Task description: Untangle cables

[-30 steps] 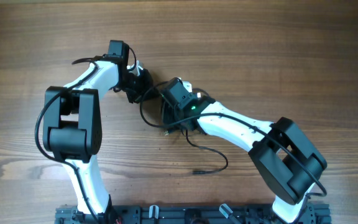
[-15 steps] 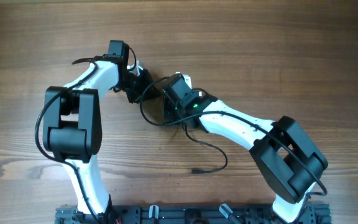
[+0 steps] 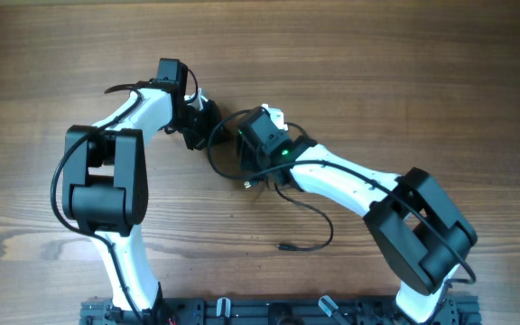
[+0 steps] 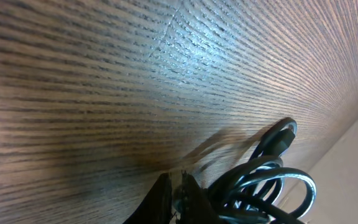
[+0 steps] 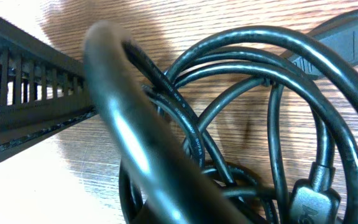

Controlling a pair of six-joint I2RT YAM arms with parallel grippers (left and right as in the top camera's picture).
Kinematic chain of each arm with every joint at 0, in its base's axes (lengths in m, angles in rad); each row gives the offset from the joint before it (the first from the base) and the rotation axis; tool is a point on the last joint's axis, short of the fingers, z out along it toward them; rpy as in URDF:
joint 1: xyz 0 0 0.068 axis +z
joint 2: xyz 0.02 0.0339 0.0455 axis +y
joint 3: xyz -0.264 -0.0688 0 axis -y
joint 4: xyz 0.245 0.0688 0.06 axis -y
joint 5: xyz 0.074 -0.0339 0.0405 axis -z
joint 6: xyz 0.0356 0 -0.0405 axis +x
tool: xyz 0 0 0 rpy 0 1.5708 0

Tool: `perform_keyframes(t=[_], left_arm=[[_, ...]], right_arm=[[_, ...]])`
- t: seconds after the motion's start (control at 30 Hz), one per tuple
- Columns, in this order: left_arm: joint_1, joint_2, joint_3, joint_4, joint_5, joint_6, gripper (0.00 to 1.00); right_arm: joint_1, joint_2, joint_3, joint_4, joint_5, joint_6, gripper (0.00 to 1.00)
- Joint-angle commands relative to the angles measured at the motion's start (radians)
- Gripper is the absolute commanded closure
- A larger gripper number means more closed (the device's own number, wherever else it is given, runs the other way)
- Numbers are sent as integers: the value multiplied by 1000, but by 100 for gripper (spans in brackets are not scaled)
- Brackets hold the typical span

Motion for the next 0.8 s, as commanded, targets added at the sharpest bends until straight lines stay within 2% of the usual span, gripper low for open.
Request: perform_keyframes(t=[0.0,0.1,0.17,0.23,0.43,0.6,0.77], left_arm=[[-5,10,-7,-2,6,4,91],[5,10,-5,18,211,187,86],[20,10,-5,16,350,280,75],[34,10,-5,16,410,323,66],[72,10,-5,2,482,371,51],[72,10,-5,-23,594,453,49],[63,10,-5,-25,608,471,45]], right_arm=[[-18,-96,5,-3,-10,16,96],[-42,-137,5,-5,-170,-80,96],[-80,-145,5,-5,-277,-94,96],[-118,-145,4,-6,-336,-97,96],[-218,-143,4,-15,-533,-276,96],[-237,-143,4,-50,-463,-264,96],[-236,-143,3,-68,-448,-263,95]])
